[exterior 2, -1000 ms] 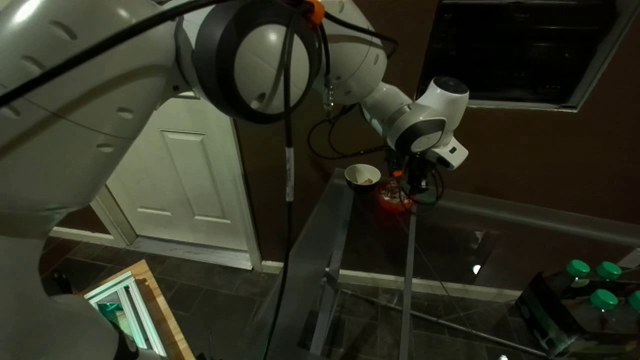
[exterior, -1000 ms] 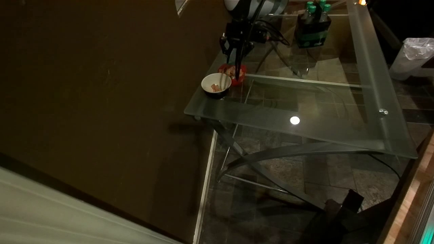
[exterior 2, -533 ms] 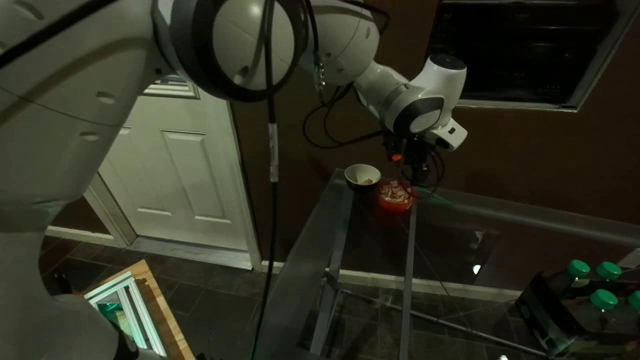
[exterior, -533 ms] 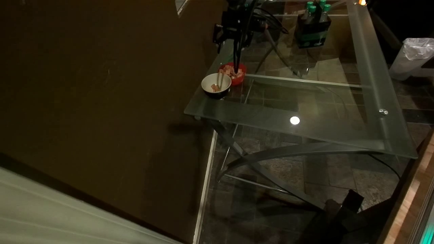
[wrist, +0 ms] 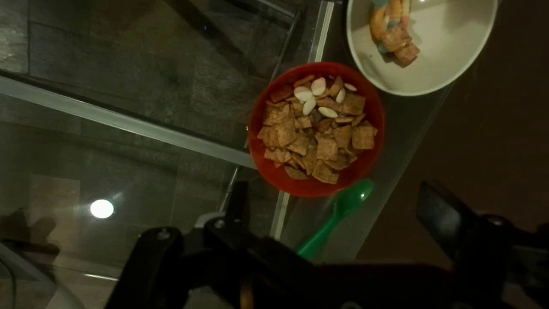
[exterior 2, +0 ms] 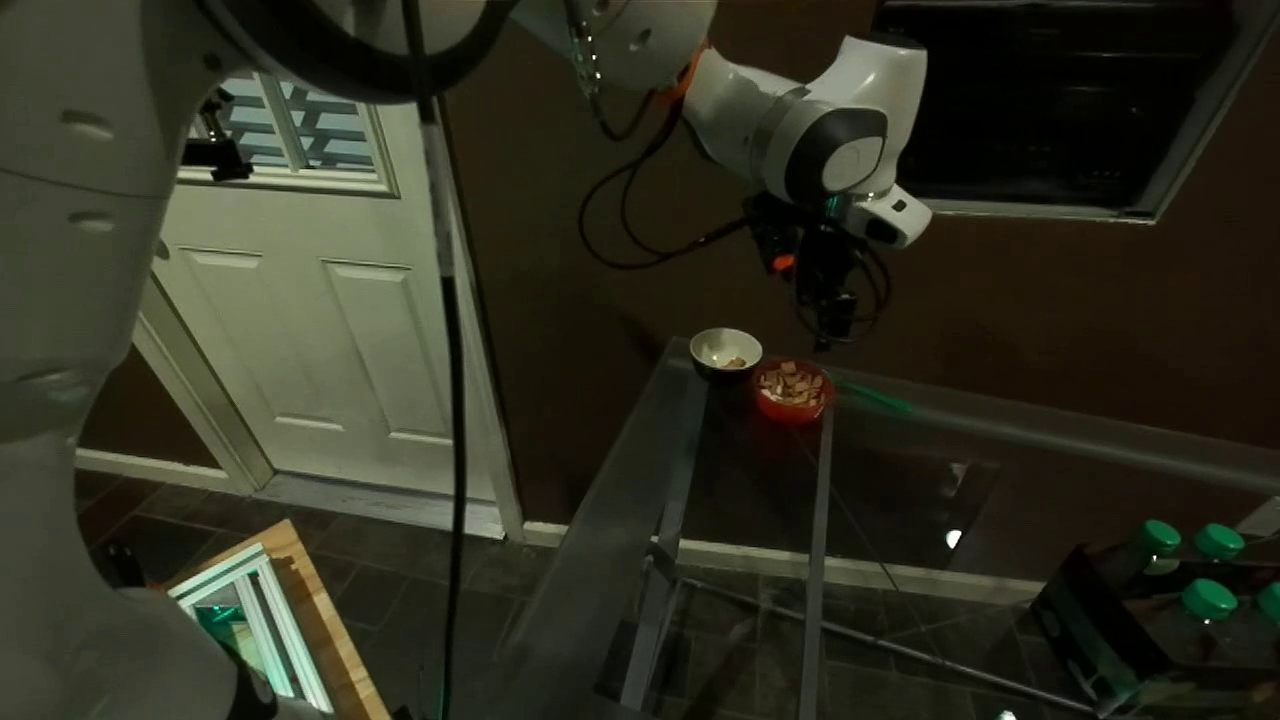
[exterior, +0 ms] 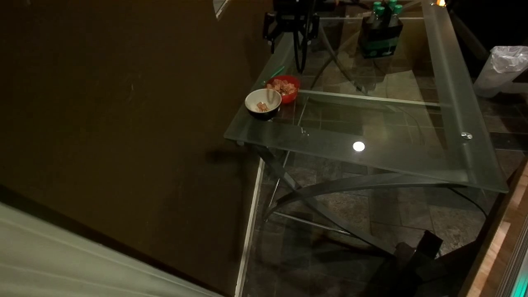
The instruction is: Use the green spoon to put some of the contents of the pink bowl into the ceramic bowl
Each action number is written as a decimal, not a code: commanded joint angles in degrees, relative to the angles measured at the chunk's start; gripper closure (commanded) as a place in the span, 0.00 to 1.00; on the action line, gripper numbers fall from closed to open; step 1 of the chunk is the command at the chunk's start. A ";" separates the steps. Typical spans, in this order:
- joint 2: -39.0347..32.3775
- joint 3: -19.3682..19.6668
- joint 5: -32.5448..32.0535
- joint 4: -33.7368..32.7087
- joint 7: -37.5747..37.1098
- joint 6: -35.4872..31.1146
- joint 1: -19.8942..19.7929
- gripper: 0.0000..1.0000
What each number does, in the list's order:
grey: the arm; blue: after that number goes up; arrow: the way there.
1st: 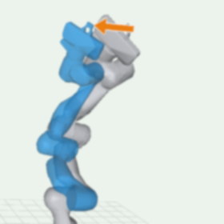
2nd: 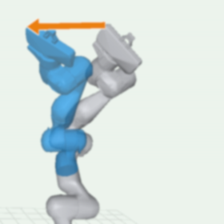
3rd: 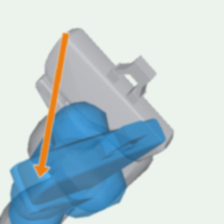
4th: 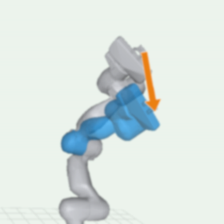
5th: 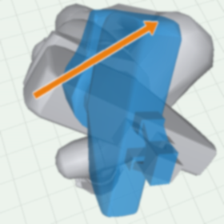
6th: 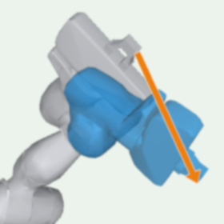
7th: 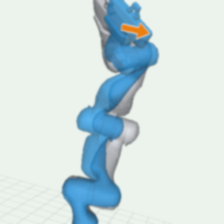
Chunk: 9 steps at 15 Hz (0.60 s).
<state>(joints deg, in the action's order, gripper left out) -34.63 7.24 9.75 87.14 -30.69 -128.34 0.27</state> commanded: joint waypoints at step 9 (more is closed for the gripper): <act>-0.46 1.22 1.52 -0.39 -11.28 1.05 -2.70 0.00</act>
<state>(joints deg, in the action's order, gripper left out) -35.09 8.89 11.58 86.88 -41.84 -127.41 -2.05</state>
